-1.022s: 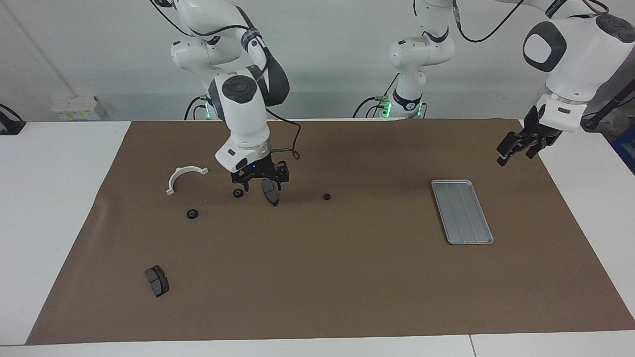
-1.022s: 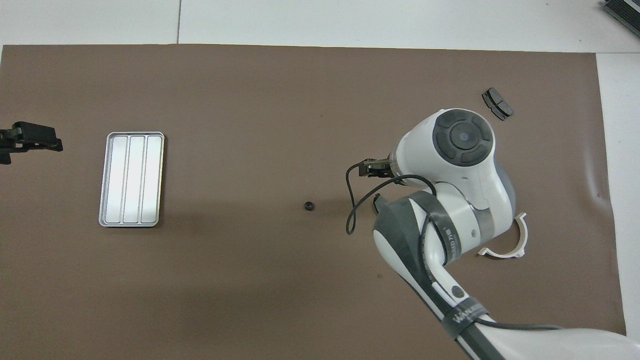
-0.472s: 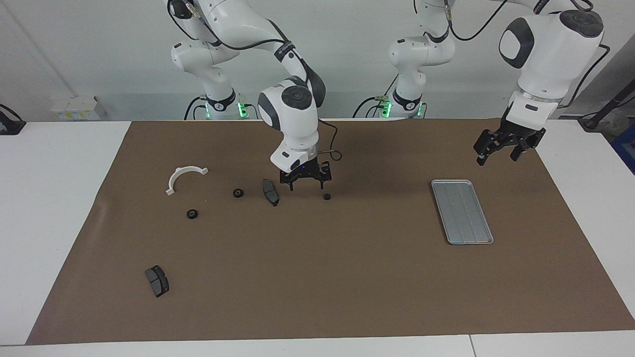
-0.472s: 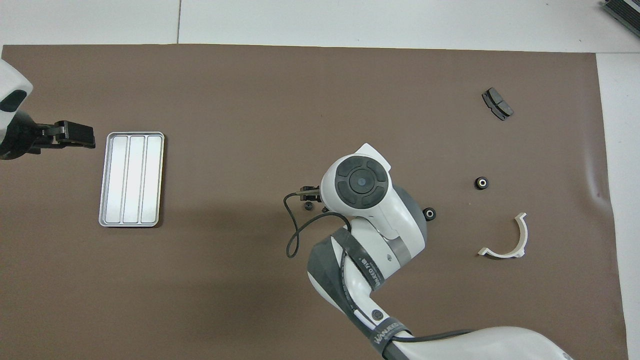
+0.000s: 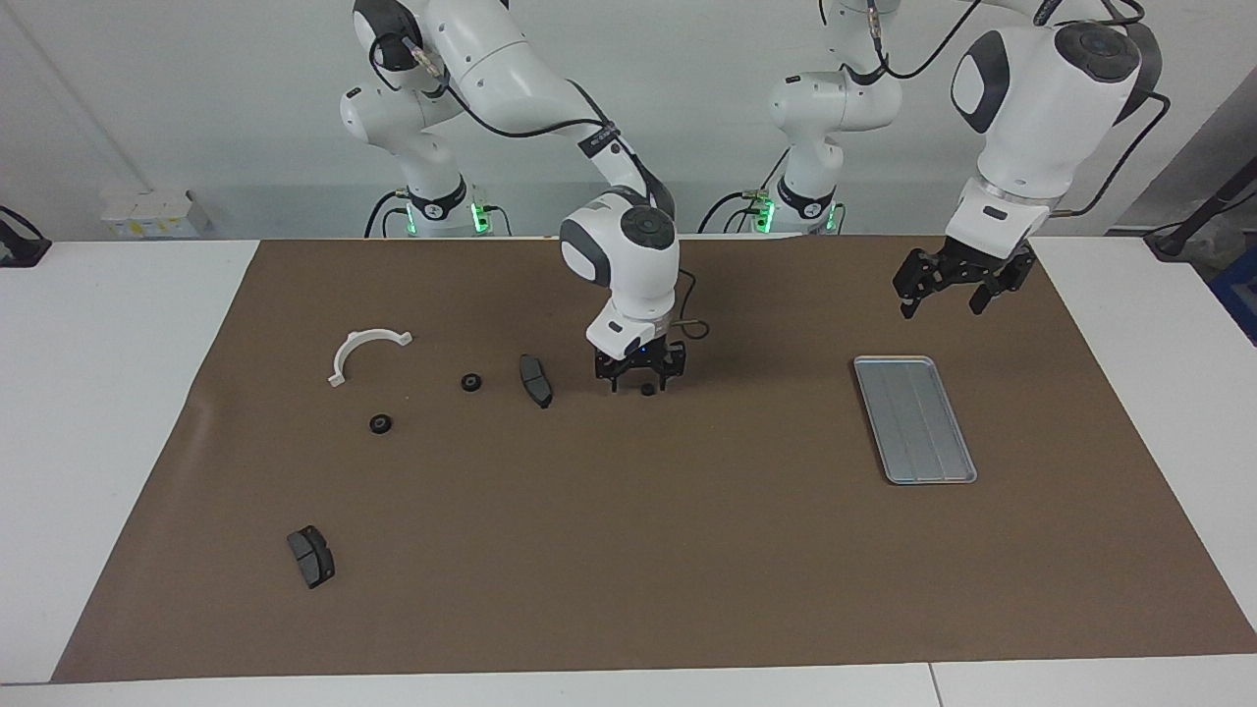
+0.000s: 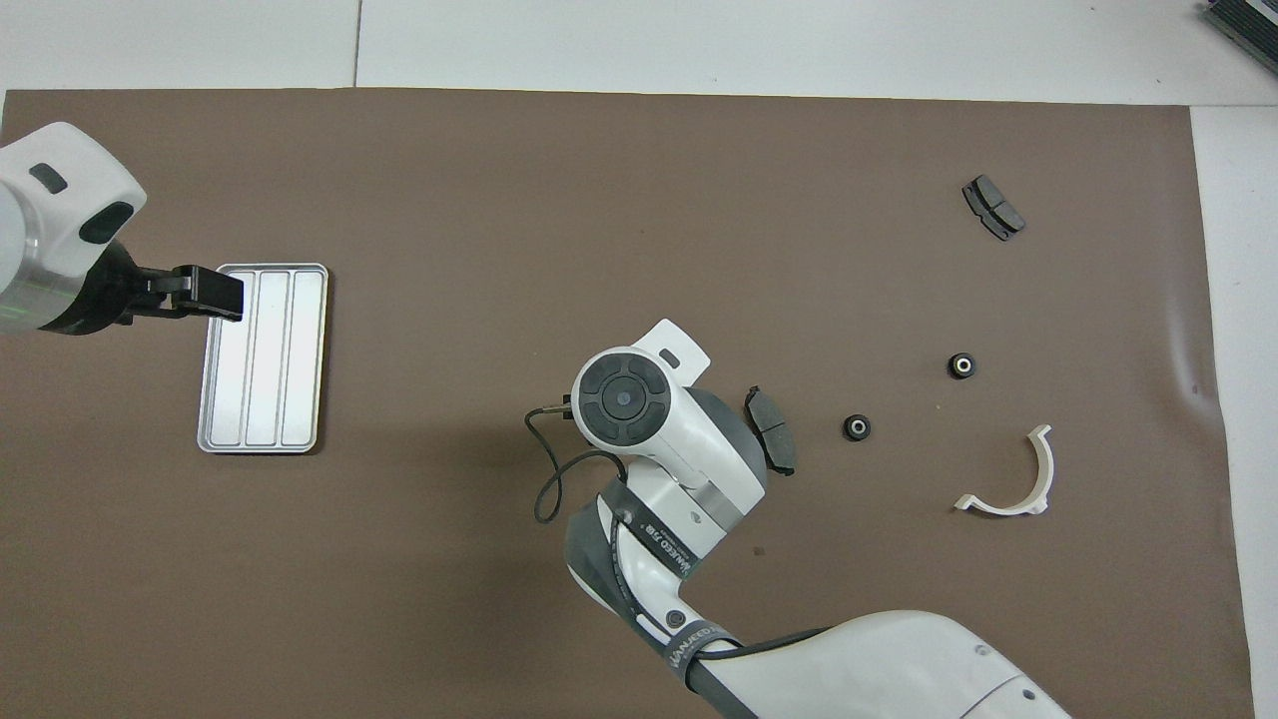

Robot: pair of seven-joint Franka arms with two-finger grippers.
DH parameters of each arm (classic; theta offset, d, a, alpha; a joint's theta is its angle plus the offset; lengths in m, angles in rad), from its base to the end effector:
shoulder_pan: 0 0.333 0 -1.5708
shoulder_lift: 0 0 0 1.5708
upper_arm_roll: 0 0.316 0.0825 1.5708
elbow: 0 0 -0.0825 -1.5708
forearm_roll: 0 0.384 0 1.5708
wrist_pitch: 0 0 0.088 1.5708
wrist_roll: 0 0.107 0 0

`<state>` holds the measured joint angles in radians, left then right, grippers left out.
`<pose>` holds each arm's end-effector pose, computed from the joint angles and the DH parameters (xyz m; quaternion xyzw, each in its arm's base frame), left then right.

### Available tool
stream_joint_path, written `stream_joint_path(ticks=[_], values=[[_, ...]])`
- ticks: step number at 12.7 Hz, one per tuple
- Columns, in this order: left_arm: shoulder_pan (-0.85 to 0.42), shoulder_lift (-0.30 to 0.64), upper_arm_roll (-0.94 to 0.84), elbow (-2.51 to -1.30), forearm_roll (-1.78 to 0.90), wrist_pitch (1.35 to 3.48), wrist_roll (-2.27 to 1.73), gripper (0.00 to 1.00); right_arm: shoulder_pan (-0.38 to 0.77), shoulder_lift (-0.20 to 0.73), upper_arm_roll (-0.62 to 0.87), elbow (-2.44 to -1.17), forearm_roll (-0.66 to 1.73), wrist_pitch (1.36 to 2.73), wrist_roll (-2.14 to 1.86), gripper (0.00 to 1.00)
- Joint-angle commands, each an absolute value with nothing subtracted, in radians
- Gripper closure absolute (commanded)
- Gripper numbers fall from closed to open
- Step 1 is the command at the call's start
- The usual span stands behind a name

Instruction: Place bearing gear from tray to pile

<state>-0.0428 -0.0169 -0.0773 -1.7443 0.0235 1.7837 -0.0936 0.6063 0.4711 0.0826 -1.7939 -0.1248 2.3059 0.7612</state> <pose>0.5594 -0.0658 0.5701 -0.9994 0.0154 -0.0293 0.0091 0.5118 0.4125 0.2925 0.9994 -0.0002 0.0352 0.0069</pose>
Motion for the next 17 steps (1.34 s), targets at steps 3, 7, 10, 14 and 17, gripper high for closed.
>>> stream_joint_path(ticks=[3, 7, 10, 14, 17], values=[[-0.052, -0.038, -0.081, -1.743, 0.017, 1.749, -0.112, 0.0, 0.615, 0.485, 0.081, -1.778, -0.147, 2.324, 0.798, 0.49], [-0.051, -0.041, -0.08, -1.744, 0.017, 1.746, -0.109, 0.0, 0.611, 0.489, 0.081, -1.79, -0.147, 2.371, 0.814, 0.7], [-0.041, -0.041, -0.078, -1.744, 0.017, 1.749, -0.103, 0.0, 0.611, 0.488, 0.08, -1.79, -0.147, 2.365, 0.831, 0.89], [-0.037, -0.041, -0.074, -1.746, 0.017, 1.752, -0.094, 0.0, 0.539, 0.44, 0.072, -1.787, -0.15, 2.364, 0.816, 1.0], [-0.035, -0.041, -0.068, -1.746, 0.017, 1.755, -0.094, 0.0, 0.407, 0.367, 0.072, -1.802, -0.15, 2.361, 0.685, 1.0]])
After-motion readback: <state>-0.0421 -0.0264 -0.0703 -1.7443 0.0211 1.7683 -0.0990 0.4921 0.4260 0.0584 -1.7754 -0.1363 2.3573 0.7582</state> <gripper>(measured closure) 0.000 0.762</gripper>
